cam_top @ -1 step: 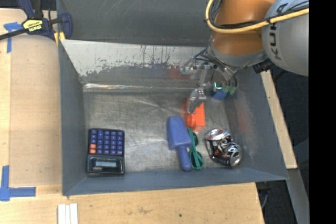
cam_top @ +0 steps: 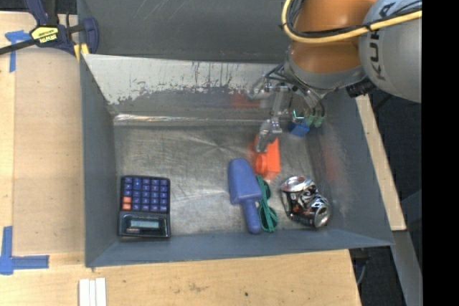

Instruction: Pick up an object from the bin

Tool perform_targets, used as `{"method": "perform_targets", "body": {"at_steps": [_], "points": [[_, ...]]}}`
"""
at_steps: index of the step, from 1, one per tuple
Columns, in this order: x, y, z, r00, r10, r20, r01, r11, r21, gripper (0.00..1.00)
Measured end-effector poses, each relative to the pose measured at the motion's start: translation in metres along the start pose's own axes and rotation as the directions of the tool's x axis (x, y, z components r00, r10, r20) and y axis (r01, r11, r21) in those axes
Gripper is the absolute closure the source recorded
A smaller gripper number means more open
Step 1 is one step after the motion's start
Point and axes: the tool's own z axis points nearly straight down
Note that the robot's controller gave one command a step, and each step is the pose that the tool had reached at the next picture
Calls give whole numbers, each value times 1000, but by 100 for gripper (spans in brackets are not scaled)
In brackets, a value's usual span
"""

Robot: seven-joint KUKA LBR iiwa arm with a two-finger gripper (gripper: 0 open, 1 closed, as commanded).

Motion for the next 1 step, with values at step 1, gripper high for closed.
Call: {"method": "perform_targets", "body": {"at_steps": [1], "points": [[19,-46,108,976,-217,14,217,976,0,100]]}}
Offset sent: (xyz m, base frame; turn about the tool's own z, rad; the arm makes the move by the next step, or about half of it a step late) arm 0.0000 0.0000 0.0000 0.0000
